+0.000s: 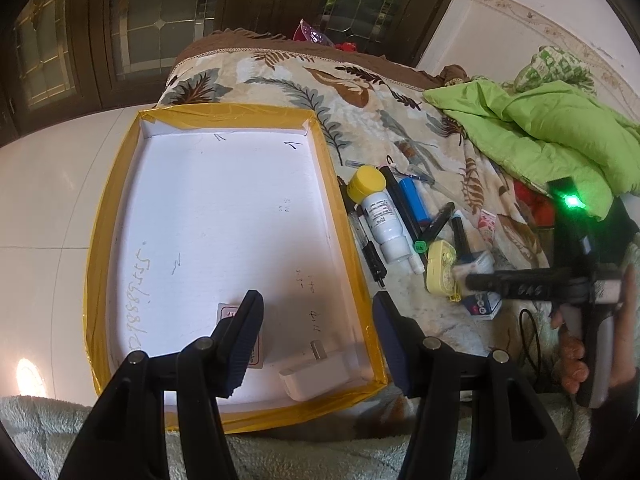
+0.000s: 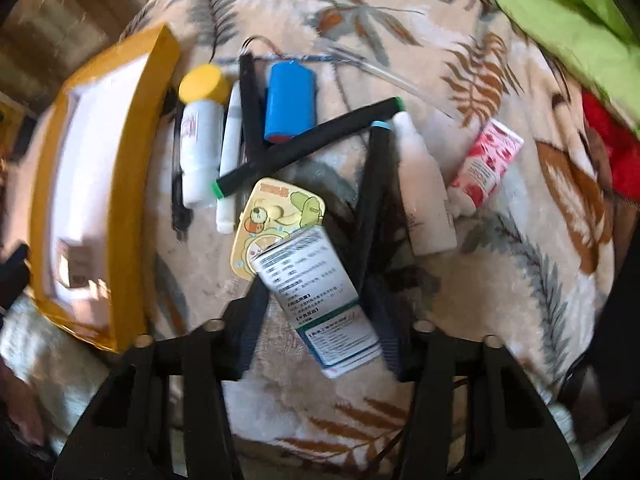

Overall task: Organize rigid objects
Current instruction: 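Grasp the white-and-green medicine box with the right tool and lift it, then grasp the yellow cartoon tin with the left tool while the right tool holds the medicine box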

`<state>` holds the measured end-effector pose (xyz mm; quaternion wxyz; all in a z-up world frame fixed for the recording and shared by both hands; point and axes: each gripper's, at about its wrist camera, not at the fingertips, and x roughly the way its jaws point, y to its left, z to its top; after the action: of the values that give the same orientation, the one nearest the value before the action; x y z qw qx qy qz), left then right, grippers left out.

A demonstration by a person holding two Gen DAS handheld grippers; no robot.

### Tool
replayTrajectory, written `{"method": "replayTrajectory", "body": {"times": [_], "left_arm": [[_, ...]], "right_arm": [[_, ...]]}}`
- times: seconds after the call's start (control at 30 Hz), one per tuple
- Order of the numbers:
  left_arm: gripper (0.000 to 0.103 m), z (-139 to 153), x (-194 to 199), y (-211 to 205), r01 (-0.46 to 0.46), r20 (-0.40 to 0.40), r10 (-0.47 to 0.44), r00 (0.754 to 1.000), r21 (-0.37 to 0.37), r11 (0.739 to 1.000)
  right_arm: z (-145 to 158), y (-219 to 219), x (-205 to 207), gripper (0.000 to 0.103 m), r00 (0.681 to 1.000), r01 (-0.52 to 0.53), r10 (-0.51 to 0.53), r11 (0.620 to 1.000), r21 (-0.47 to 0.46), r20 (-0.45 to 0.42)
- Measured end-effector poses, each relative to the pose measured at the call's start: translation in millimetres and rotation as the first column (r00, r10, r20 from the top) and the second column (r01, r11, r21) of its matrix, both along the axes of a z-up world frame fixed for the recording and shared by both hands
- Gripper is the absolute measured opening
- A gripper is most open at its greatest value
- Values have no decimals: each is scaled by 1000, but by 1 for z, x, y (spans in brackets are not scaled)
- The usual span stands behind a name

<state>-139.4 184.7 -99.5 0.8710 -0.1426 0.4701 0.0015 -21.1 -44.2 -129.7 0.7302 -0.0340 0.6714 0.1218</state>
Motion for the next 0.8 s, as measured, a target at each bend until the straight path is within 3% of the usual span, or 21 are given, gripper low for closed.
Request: {"method": "replayTrajectory", "body": {"times": [0.23, 0.33, 0.4, 0.43, 0.57, 0.7, 0.8], "left_arm": [[57, -1, 1, -4, 11, 8, -11, 1000, -8, 1000], [57, -1, 0, -20, 54, 14, -54, 998, -13, 998], [57, -2, -2, -32, 81, 17, -81, 997, 17, 997], [60, -2, -2, -39, 94, 17, -94, 995, 39, 995], [64, -5, 7, -66, 138, -1, -139, 990, 120, 983], [65, -12, 32, -105, 200, -56, -195, 979, 133, 971], [66, -22, 56, -123, 217, -92, -207, 974, 111, 970]], "right_arm": [[21, -30, 8, 40, 977, 210, -212, 969, 132, 1], [32, -33, 26, 40, 918, 386, -396, 897, 216, 3], [36, -34, 38, 40, 884, 447, -467, 842, 301, -6], [36, -37, 40, 40, 873, 464, -487, 821, 333, -17], [40, -50, 34, 40, 863, 479, -505, 809, 341, -14], [51, -72, 31, 40, 838, 504, -545, 752, 425, -29], [53, -81, 30, 40, 831, 506, -555, 734, 452, -30]]}}
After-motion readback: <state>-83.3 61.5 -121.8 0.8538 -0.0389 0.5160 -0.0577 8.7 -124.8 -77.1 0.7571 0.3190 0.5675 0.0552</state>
